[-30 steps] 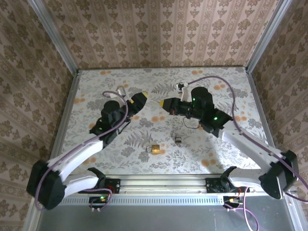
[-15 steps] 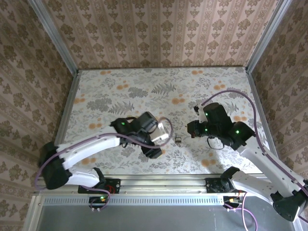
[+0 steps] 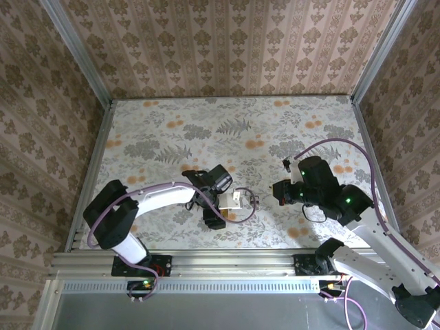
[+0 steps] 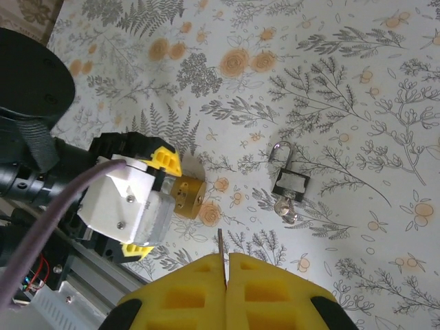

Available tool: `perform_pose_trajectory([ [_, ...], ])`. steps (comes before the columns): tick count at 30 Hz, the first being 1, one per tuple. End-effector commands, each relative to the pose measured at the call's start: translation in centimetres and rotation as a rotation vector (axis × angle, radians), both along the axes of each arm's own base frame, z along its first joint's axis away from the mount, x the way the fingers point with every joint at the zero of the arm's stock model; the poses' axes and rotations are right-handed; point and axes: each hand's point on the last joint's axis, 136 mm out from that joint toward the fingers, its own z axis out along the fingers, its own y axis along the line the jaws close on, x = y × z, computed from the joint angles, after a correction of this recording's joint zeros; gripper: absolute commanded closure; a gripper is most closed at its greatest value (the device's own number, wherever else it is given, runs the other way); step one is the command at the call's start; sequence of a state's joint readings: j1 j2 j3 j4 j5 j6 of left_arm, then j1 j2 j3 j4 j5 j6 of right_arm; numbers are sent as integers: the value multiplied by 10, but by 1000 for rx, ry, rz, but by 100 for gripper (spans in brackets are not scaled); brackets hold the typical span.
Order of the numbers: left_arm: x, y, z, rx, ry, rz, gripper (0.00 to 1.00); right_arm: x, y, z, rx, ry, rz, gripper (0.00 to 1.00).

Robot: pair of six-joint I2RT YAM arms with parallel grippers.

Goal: Unlock with the key

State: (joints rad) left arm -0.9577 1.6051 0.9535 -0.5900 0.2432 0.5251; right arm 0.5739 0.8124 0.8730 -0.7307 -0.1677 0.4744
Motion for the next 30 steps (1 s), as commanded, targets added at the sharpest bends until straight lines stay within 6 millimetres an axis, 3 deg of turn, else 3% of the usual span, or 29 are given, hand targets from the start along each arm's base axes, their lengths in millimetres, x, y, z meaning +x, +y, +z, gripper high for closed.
perform_pose_trajectory([
  [1,9,-4,-9,-29,-48,-72,21,-1,4,2,31,-1,12,100],
  [10,21,-6,-23,30,-77,-114,21,2,8,-4,39,12,16,100],
  [16,31,-4,-32,80,-101,-85,28,2,10,-3,50,11,23,100],
  [22,19,-4,-40,121,-77,-117,48,3,9,-3,51,8,17,100],
  [26,25,-7,-45,155,-139,-75,64,5,6,-8,62,32,4,100],
  [30,34,-9,-36,116,-209,-12,73,9,-15,-15,148,125,-78,100],
])
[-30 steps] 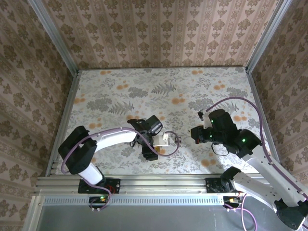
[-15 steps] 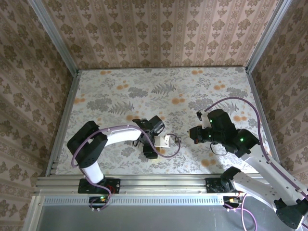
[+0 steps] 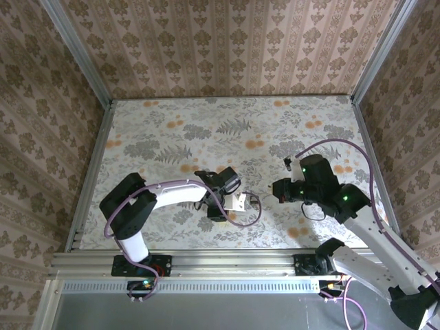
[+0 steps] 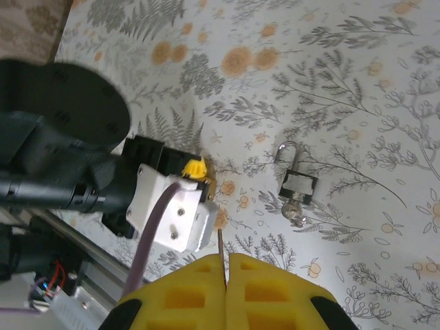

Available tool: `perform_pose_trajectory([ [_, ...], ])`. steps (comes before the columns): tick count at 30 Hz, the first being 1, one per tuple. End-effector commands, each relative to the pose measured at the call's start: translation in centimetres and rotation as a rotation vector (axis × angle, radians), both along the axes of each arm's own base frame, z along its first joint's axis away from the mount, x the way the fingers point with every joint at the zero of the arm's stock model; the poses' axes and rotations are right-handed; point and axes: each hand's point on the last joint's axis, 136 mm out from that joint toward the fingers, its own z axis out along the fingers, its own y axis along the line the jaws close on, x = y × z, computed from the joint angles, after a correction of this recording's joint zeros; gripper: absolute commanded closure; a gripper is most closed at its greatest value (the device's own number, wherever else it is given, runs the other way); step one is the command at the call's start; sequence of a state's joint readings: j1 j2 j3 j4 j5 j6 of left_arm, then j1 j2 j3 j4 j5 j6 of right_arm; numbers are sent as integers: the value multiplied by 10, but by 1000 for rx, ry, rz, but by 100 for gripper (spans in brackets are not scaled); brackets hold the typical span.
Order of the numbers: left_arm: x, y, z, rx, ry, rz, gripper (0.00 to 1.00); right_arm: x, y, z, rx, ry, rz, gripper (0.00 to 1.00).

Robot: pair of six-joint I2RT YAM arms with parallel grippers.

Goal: Unlock with the key

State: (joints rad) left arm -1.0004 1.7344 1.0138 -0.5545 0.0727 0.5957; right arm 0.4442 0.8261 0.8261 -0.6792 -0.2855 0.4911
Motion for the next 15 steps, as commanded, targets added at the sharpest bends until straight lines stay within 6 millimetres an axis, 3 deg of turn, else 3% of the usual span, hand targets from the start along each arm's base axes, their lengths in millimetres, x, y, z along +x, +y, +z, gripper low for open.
perform_pose_trajectory([
  [1,13,-5,-3,-48,-92,59,74,-4,-9,-3,107,80,-29,100],
  [5,18,-15,51,-216,-205,35,77,-8,-14,-3,238,157,-16,100],
  [9,8,-23,119,-379,-322,-72,79,-16,15,11,405,189,125,100],
  [12,0,-23,139,-421,-355,-129,79,-27,48,22,397,145,235,100],
  [15,1,-21,139,-394,-348,-140,81,-32,72,18,406,174,285,100],
])
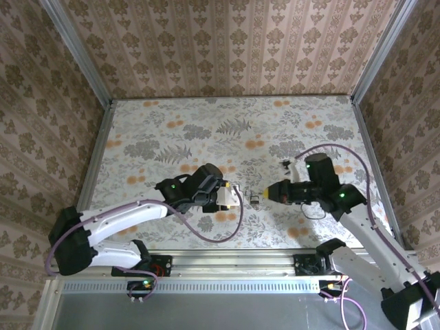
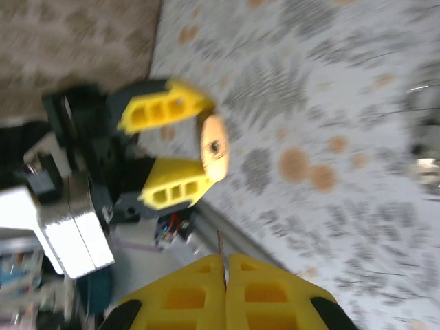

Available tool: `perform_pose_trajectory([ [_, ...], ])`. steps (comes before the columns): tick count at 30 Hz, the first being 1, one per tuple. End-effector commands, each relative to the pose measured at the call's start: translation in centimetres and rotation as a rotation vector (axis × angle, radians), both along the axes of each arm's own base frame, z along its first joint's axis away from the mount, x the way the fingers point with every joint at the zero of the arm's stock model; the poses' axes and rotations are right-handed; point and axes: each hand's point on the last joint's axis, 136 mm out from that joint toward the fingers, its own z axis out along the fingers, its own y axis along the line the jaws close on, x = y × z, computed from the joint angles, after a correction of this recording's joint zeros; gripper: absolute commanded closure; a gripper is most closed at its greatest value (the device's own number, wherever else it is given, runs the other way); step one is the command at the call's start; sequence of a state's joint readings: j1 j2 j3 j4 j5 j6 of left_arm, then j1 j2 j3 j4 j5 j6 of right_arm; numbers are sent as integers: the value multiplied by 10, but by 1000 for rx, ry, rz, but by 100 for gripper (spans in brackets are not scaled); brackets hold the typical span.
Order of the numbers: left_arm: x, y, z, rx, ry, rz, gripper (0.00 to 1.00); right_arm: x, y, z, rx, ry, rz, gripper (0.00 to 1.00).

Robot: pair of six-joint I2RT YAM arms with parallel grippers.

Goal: Unlock with the key

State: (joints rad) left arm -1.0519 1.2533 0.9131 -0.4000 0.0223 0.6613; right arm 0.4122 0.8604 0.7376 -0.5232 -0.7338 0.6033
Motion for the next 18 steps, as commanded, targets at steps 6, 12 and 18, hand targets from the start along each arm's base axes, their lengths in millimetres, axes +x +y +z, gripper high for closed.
perform_pose_trajectory([
  [6,-2,-10,3,11,-11,-60,84,-8,35,-10,22,36,93,100],
  [12,-8,-21,16,-18,-13,-80,85,-8,33,-33,-17,59,91,100],
  [18,-24,-29,18,-37,20,-110,86,-2,34,-38,-19,36,83,100],
])
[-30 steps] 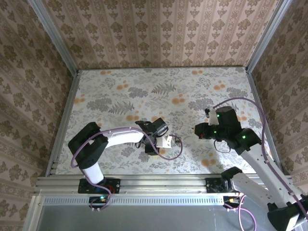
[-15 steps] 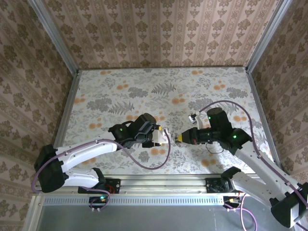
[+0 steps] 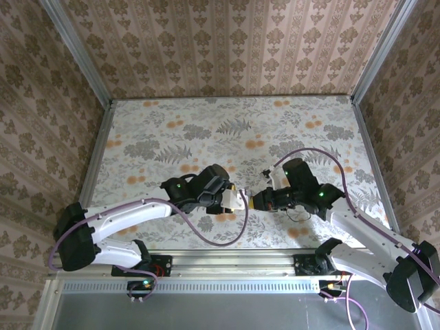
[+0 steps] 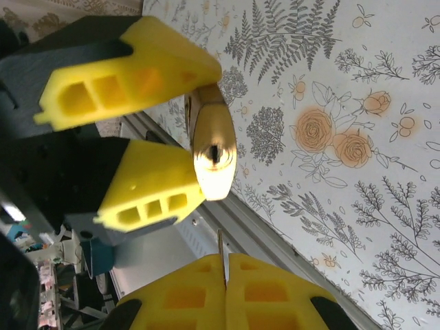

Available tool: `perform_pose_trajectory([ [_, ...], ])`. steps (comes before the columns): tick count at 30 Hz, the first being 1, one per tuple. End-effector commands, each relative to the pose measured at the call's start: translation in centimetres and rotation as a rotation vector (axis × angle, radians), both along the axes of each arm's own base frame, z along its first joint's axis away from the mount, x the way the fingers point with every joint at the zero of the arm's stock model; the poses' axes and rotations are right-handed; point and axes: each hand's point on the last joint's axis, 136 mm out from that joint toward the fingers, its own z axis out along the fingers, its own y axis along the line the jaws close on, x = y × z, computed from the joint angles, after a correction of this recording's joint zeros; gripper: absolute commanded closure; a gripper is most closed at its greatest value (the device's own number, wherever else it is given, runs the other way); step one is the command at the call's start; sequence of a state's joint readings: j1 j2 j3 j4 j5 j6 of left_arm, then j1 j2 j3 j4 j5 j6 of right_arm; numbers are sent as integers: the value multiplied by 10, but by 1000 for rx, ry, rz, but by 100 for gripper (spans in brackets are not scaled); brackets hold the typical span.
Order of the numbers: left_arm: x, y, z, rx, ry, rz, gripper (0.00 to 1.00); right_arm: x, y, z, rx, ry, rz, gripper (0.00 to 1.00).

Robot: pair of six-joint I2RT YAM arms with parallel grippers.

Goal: Unlock with the key

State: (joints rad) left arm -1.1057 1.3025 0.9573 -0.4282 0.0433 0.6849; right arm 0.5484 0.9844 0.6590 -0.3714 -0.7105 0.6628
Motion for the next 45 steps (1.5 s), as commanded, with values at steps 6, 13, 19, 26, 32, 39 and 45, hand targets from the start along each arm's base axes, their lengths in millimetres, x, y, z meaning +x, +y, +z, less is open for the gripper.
perform_pose_trajectory([
  [6,-12,-15,16,-61,32,-21,87,11,0,5,14,-63,-16,100],
  [13,-15,-20,18,-78,43,-19,87,9,-1,-1,18,-50,-18,100],
  [19,-19,-23,20,-90,63,-26,87,10,-1,-2,22,-53,-25,100],
  [26,-24,-27,19,-88,73,-40,87,11,0,-6,24,-46,-29,100],
  [32,-24,-32,23,-97,69,-39,89,10,0,-10,23,-39,-29,100],
  [39,-21,-34,24,-104,65,-26,89,7,0,-9,36,-35,-29,100],
  [45,-18,-34,23,-110,62,-4,89,5,-1,-8,47,-33,-32,100],
])
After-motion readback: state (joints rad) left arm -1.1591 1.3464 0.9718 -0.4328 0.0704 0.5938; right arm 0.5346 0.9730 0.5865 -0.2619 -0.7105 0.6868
